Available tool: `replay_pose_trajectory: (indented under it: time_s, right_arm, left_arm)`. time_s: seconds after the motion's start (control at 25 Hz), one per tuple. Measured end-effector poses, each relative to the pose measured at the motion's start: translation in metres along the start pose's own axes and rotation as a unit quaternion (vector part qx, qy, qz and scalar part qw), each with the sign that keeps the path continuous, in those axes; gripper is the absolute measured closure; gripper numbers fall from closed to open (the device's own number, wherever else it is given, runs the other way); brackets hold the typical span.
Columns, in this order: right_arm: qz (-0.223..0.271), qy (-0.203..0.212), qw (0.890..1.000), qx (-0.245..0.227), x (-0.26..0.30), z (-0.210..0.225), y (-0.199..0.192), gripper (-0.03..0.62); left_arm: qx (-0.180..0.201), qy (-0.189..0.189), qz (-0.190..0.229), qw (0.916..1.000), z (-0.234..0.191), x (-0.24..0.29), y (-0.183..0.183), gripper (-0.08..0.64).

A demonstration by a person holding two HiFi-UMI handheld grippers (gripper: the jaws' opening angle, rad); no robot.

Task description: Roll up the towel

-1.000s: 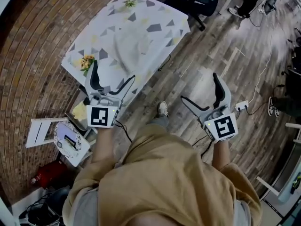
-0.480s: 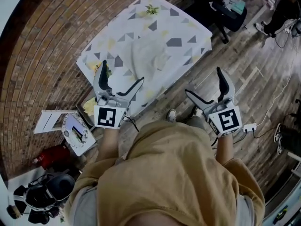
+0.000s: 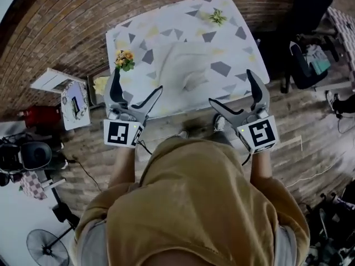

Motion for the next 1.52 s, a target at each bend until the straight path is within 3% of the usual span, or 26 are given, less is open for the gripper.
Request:
replay_pose_trajectory:
  time_s: [0.12, 0.28, 0.4, 0.52, 0.64, 0.84, 1.0, 1.12, 1.28, 1.4, 1.52]
  right_arm:
    - [-0.024, 0.055, 0.998, -0.03, 0.0, 0.032, -0.009, 0.052]
    - [-0.027, 0.111, 0.993, -0.034, 0.014, 0.055, -0.032, 0.052]
    - [-0.037, 0.171, 0.984, -0.039, 0.032, 0.047, -0.05, 0.052]
    - [-0.045, 0.239, 0.968, -0.064, 0.049, 0.028, -0.054, 0.054]
    - [-0.05, 0.277, 0.955, -0.092, 0.063, 0.016, -0.057, 0.055]
    - [-0.074, 0.296, 0.949, -0.083, 0.078, -0.002, -0.073, 0.058]
    - [-0.099, 0.301, 0.944, -0.088, 0.088, -0.017, -0.094, 0.065]
    - [-0.13, 0.303, 0.939, -0.103, 0.096, -0.025, -0.114, 0.141]
    - [-0.194, 0.324, 0.917, -0.129, 0.108, -0.041, -0.158, 0.17]
    - [-0.236, 0.35, 0.898, -0.126, 0.116, -0.057, -0.188, 0.201]
    - [-0.258, 0.356, 0.889, -0.127, 0.13, -0.067, -0.21, 0.232]
  left_arm:
    - [0.012, 0.036, 0.008, 0.9992, 0.025, 0.011, 0.013, -0.032]
    - [0.012, 0.101, -0.019, 0.9946, 0.039, 0.001, 0.016, -0.031]
    - [0.0, 0.165, -0.058, 0.9846, 0.045, -0.027, 0.012, -0.031]
    - [-0.005, 0.221, -0.077, 0.9723, 0.05, -0.056, 0.006, -0.031]
    - [0.007, 0.243, -0.101, 0.9647, 0.06, -0.077, 0.003, -0.031]
    - [0.006, 0.265, -0.123, 0.9562, 0.063, -0.113, -0.006, -0.031]
    - [-0.011, 0.256, -0.147, 0.9553, 0.07, -0.128, -0.029, -0.028]
    - [-0.026, 0.229, -0.161, 0.9596, 0.073, -0.123, -0.05, -0.008]
    - [-0.057, 0.181, -0.169, 0.9672, 0.081, -0.095, -0.082, 0.056]
    - [-0.05, 0.124, -0.161, 0.9779, 0.089, -0.065, -0.109, 0.101]
    - [-0.053, 0.075, -0.171, 0.9811, 0.102, -0.038, -0.142, 0.167]
Point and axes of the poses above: the fingertips, and each gripper's own axes: x forward along the fingers, z to its right, y out of its top, the point moved 4 cm from there along -x, backward along the fingers
